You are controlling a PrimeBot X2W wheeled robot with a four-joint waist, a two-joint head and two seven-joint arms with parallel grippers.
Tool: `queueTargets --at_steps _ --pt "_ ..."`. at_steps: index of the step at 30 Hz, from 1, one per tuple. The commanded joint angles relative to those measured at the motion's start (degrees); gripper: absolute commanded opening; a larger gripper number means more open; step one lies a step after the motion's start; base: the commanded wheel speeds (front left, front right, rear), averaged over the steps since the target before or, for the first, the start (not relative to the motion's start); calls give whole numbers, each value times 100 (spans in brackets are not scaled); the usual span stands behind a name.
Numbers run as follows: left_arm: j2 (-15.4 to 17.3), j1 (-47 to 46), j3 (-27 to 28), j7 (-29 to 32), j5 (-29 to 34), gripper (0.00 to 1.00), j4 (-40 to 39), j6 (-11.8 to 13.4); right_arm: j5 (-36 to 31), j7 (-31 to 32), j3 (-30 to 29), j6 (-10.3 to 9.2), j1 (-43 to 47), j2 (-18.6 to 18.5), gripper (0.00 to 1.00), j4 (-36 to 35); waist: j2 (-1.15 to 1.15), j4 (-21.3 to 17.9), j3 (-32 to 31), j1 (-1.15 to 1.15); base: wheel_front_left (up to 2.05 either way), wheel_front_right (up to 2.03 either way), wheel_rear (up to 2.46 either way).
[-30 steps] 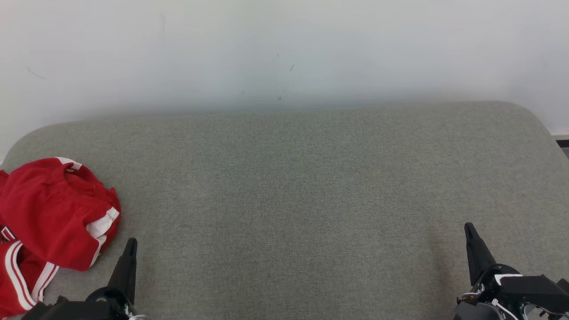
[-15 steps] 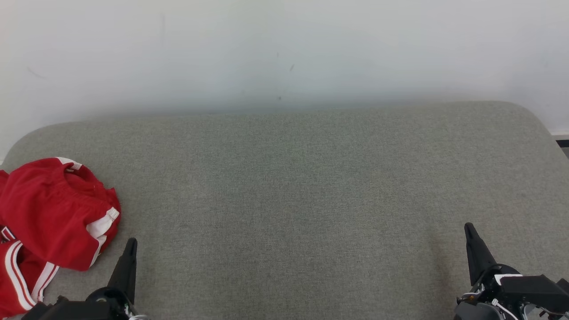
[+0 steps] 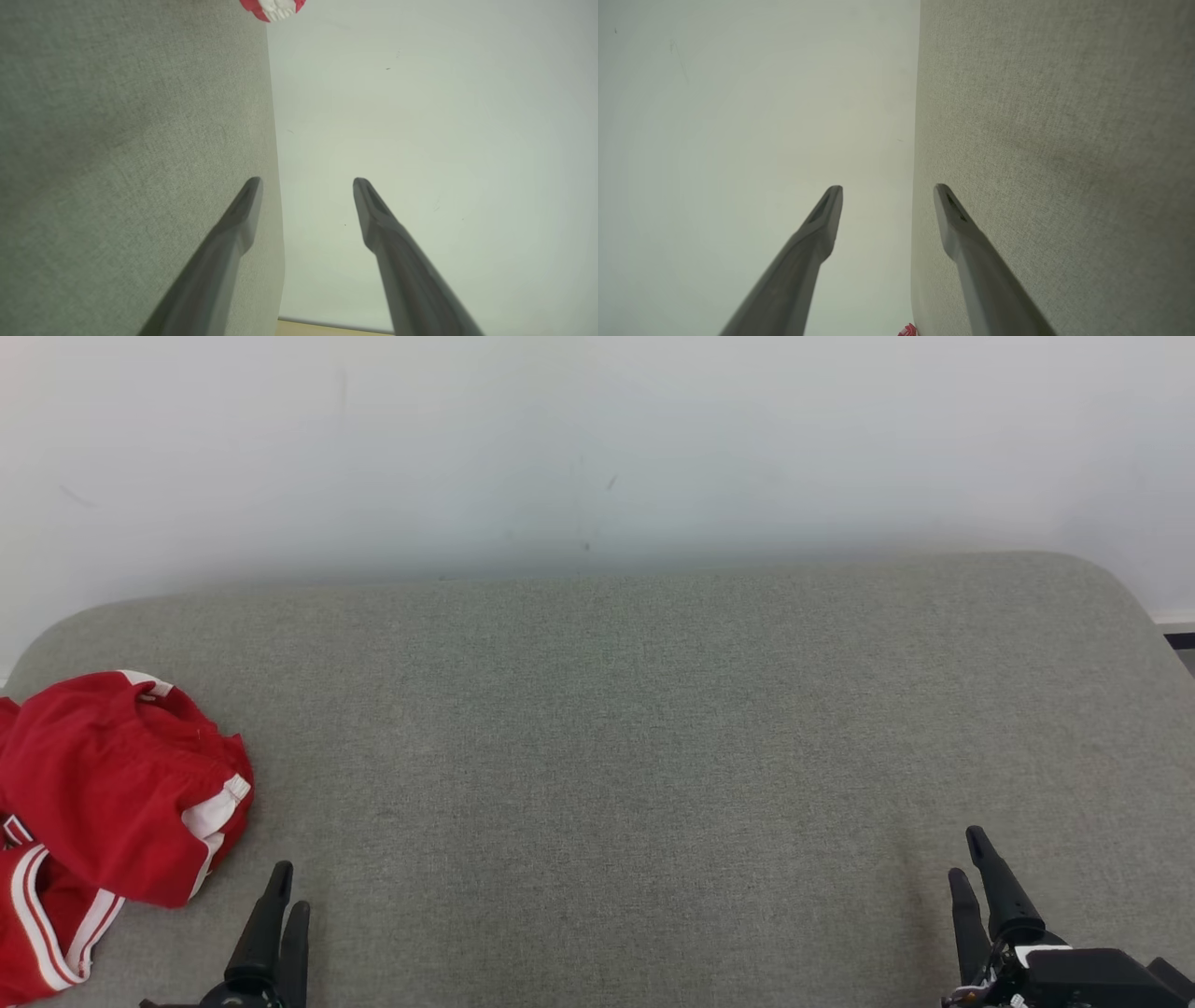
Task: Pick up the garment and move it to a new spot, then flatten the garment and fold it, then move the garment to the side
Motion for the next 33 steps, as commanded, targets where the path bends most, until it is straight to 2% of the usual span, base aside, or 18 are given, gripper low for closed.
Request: queueTargets --at_steps 1,9,18,23,24,33 --pt "21 -38 -42 -79 44 100 -106 0 -87 -85 86 -1 -97 -12 100 -85 0 -3 -14 0 0 0 0" --pt "27 47 -110 -271 218 100 -99 3 -352 -279 197 -1 -94 -14 100 -52 0 -6 -58 0 0 0 0" --pt "33 121 -155 -496 997 100 -79 132 -932 -504 289 -2 -90 -16 100 13 0 -4 -109 0 0 0 0" --pt "37 184 -196 -612 1415 100 -113 244 -1718 -620 284 -3 -93 -17 100 59 0 -3 -138 0 0 0 0" --pt "38 211 -216 -656 1610 100 -131 284 -2033 -664 302 -3 -77 -17 100 68 0 -3 -152 0 0 0 0" --pt "44 350 -357 -846 2705 100 -218 451 -3380 -856 432 -4 21 -19 100 54 0 -5 -223 0 0 0 0"
